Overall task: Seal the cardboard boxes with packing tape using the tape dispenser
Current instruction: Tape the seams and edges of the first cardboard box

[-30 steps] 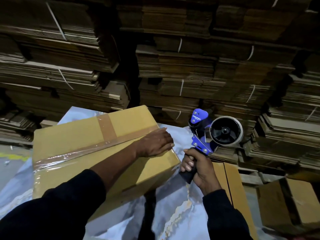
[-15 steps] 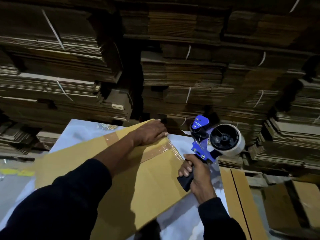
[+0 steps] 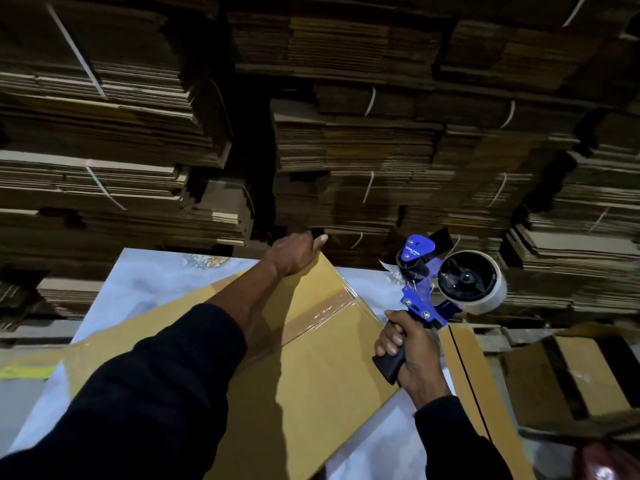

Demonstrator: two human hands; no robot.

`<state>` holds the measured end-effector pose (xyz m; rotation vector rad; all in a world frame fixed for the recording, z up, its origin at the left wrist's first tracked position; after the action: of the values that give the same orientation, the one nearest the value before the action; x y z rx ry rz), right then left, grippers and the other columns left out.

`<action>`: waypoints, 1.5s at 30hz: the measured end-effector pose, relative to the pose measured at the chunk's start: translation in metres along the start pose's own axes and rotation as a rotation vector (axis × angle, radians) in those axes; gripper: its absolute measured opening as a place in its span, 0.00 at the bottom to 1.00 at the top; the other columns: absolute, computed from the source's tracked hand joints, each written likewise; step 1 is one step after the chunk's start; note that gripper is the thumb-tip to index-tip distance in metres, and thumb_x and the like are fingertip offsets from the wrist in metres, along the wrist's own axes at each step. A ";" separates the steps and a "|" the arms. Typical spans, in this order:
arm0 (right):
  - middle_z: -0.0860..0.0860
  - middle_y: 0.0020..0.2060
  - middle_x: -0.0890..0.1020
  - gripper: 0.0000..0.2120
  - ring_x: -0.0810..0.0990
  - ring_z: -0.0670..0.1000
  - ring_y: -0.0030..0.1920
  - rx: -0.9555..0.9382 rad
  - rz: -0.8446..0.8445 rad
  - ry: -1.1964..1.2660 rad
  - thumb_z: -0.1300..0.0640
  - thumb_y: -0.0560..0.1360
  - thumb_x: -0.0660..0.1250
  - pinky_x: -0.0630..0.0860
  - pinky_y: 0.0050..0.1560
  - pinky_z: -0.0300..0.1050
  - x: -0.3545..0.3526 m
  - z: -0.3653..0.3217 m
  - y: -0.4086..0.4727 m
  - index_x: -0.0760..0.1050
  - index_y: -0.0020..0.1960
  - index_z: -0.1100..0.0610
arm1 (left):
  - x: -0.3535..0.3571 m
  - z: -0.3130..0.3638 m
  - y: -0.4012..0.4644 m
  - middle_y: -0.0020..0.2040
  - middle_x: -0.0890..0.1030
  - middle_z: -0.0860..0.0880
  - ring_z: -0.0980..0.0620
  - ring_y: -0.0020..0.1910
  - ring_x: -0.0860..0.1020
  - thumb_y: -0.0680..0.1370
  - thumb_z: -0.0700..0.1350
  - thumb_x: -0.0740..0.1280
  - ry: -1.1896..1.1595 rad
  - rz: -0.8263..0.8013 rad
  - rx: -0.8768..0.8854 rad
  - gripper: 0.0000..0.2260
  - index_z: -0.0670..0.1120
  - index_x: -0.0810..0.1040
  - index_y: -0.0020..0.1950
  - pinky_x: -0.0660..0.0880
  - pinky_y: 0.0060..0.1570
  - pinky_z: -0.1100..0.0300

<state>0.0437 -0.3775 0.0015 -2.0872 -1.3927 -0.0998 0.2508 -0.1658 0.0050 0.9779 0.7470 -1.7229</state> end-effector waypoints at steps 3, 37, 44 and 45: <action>0.52 0.23 0.61 0.21 0.60 0.51 0.20 -0.019 -0.005 -0.003 0.66 0.77 0.66 0.63 0.27 0.45 0.000 -0.001 -0.002 0.63 0.29 0.55 | 0.001 -0.002 -0.016 0.60 0.82 0.38 0.35 0.56 0.81 0.86 0.63 0.47 0.148 0.067 0.020 0.26 0.45 0.71 0.67 0.72 0.48 0.47; 0.51 0.22 0.62 0.21 0.61 0.52 0.21 0.194 -0.327 -0.050 0.63 0.78 0.66 0.65 0.28 0.45 0.009 -0.005 -0.009 0.64 0.29 0.55 | 0.105 0.132 -0.247 0.85 0.42 0.42 0.44 0.84 0.40 0.83 0.65 0.52 0.449 0.015 0.217 0.39 0.43 0.44 0.85 0.42 0.81 0.39; 0.52 0.22 0.62 0.19 0.61 0.52 0.21 0.194 -0.376 -0.126 0.62 0.76 0.69 0.64 0.27 0.46 -0.005 -0.015 -0.010 0.65 0.31 0.55 | 0.095 0.127 -0.219 0.85 0.38 0.43 0.43 0.83 0.37 0.83 0.65 0.51 0.476 -0.016 0.050 0.40 0.44 0.40 0.85 0.39 0.80 0.39; 0.51 0.22 0.63 0.19 0.61 0.52 0.20 0.194 -0.380 -0.145 0.62 0.76 0.70 0.64 0.27 0.46 -0.008 -0.016 -0.010 0.65 0.31 0.55 | 0.095 0.128 -0.217 0.84 0.37 0.43 0.42 0.83 0.36 0.83 0.65 0.53 0.479 -0.024 0.045 0.40 0.44 0.39 0.85 0.38 0.80 0.39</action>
<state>0.0362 -0.3896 0.0159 -1.6813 -1.7990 0.0320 -0.0068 -0.2430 -0.0061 1.4428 1.0287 -1.5437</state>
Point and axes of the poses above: each hand's wrist, its own y-axis towards the middle knuckle, its own x-axis out of the palm, z = x × y, the point moved 7 cm from there along y, towards the middle knuckle
